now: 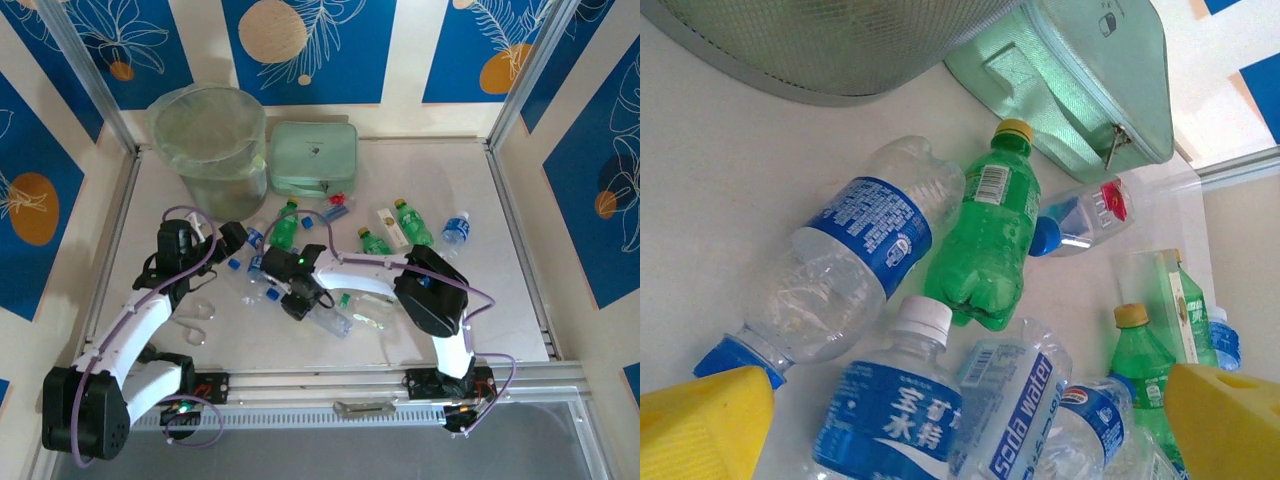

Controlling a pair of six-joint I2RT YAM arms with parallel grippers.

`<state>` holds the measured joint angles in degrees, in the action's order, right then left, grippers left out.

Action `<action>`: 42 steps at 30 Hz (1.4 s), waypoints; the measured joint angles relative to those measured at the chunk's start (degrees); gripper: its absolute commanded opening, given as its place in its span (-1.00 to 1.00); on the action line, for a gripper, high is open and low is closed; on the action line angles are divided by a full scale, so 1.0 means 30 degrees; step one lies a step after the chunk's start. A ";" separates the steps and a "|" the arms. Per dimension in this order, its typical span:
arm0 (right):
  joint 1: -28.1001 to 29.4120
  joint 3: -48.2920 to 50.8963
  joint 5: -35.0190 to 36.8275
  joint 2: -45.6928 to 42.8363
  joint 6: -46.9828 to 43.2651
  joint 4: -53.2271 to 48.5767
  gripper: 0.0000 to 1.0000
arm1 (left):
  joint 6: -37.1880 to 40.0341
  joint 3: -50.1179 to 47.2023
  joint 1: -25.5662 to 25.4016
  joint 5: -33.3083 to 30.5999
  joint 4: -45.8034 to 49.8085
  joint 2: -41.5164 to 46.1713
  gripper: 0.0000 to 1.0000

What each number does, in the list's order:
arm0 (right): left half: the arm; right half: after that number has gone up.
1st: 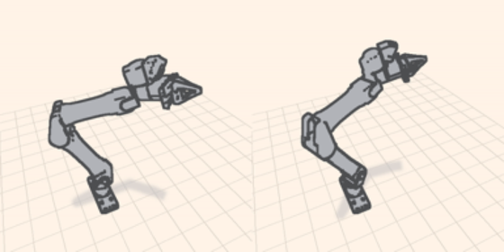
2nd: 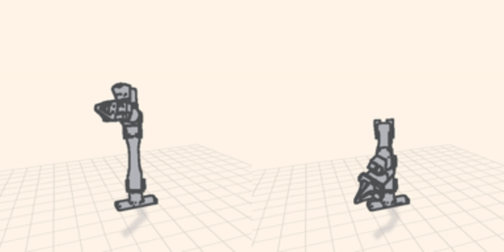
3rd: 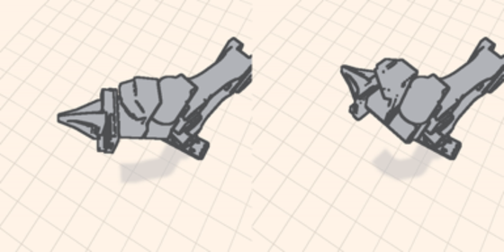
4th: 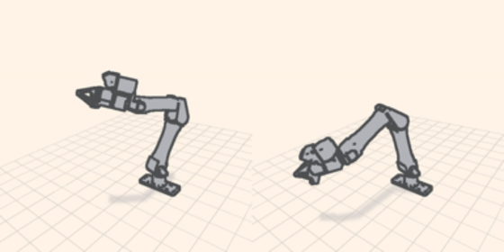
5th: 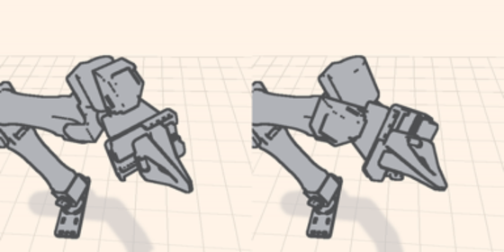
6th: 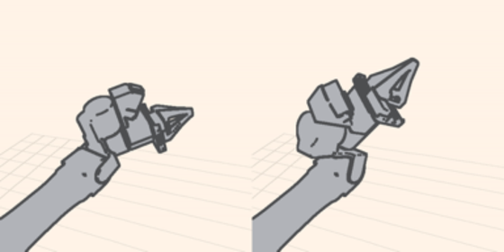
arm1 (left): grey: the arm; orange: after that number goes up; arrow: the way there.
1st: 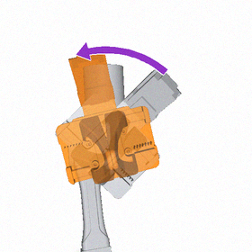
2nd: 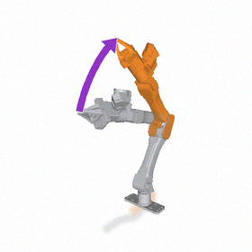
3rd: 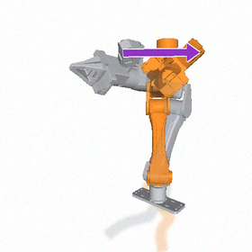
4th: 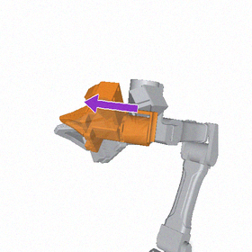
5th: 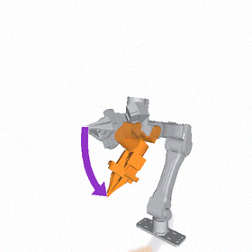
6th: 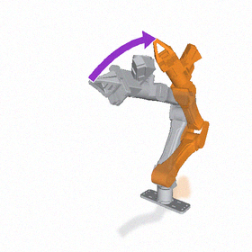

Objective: Put the plastic bottles in the bin

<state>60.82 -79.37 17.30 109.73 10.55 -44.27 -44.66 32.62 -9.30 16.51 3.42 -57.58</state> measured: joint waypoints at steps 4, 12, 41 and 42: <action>-0.1537 0.0000 -0.1785 -0.2244 0.0947 0.0801 -0.01 | 0.0255 0.0036 -0.0313 0.0131 0.0007 0.0117 0.99; -0.5668 0.0619 -0.4000 -0.6645 0.5202 0.3111 -0.02 | 0.1362 0.0998 -0.2761 -0.0095 -0.0466 0.0714 0.99; -1.0477 0.8837 -0.4852 -1.2925 1.5577 1.0316 -0.08 | 0.1625 0.5027 -1.3253 0.1421 -0.6535 -0.8714 0.85; -1.0477 0.8837 -0.4845 -1.2947 1.5577 1.0316 -0.08 | 0.1566 0.5049 -1.3245 0.1421 -0.6579 -0.8772 0.78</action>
<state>29.39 -52.86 2.76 70.89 57.28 -13.32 -39.97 47.77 -49.04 20.78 -16.32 -83.90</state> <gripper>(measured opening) 0.472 0.943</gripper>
